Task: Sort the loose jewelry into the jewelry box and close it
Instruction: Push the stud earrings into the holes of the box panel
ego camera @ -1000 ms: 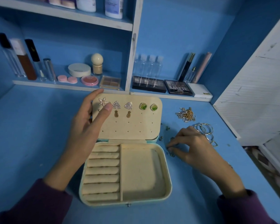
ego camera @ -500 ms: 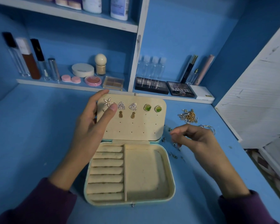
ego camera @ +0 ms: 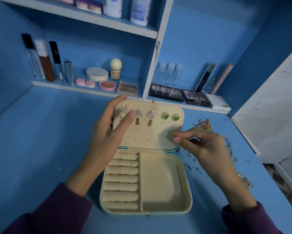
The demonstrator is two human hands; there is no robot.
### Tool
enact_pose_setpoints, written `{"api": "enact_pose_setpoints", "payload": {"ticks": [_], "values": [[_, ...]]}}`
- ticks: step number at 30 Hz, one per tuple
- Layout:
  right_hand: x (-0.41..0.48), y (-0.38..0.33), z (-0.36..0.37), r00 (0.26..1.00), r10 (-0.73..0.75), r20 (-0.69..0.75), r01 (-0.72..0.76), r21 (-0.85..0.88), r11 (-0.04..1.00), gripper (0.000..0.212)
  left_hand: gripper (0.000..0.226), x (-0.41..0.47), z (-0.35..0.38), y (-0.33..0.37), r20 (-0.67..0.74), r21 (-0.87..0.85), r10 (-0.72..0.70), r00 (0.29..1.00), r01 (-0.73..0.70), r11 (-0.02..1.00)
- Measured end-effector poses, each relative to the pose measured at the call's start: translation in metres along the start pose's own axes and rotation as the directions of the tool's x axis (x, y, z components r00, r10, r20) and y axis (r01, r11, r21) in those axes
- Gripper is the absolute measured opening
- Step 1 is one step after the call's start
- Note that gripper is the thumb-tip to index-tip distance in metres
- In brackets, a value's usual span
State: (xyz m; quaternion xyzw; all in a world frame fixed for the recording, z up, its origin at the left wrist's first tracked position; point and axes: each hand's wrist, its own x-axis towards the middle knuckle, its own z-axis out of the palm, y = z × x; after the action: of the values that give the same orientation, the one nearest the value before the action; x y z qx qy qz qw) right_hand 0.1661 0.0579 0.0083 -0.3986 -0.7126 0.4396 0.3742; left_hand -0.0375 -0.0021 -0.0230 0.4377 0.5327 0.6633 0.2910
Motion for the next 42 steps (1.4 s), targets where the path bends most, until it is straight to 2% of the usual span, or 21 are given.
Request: {"api": "enact_pose_setpoints", "payload": {"ticks": [4, 8, 17, 20, 26, 30, 34, 42], "values": [[0.007, 0.006, 0.011, 0.969, -0.237, -0.063, 0.208, -0.301, 0.931, 0.014, 0.039, 0.0, -0.001, 0.0, -0.005, 0.013, -0.003, 1.0, 0.003, 1.0], [0.014, 0.008, 0.018, 0.928, -0.367, -0.071, 0.308, -0.41, 0.858, 0.012, 0.039, -0.001, 0.0, 0.002, -0.005, 0.021, 0.014, 1.0, -0.014, 1.0], [0.02, 0.011, 0.023, 0.925, -0.37, -0.08, 0.294, -0.467, 0.834, 0.011, 0.038, -0.002, 0.0, 0.004, 0.017, 0.016, 0.02, 1.0, -0.02, 1.0], [0.022, 0.01, 0.026, 0.928, -0.356, -0.108, 0.272, -0.457, 0.847, 0.014, 0.042, -0.003, 0.0, 0.005, 0.016, 0.012, 0.023, 1.0, -0.024, 1.0], [0.022, 0.011, 0.033, 0.901, -0.389, -0.193, 0.26, -0.477, 0.84, 0.007, 0.044, -0.003, 0.0, 0.006, 0.014, 0.012, 0.032, 0.999, -0.032, 0.999], [0.023, 0.013, 0.036, 0.866, -0.442, -0.234, 0.266, -0.532, 0.804, 0.007, 0.046, -0.003, 0.0, 0.006, 0.012, 0.017, 0.037, 0.999, -0.037, 0.999], [0.021, 0.014, 0.038, 0.837, -0.503, -0.216, 0.29, -0.604, 0.743, 0.008, 0.047, -0.003, 0.0, 0.006, 0.014, 0.005, 0.025, 1.0, -0.025, 1.0], [0.018, 0.014, 0.036, 0.816, -0.545, -0.191, 0.313, -0.646, 0.696, 0.009, 0.047, -0.002, 0.0, 0.005, 0.016, -0.005, 0.025, 1.0, -0.025, 1.0]]}}
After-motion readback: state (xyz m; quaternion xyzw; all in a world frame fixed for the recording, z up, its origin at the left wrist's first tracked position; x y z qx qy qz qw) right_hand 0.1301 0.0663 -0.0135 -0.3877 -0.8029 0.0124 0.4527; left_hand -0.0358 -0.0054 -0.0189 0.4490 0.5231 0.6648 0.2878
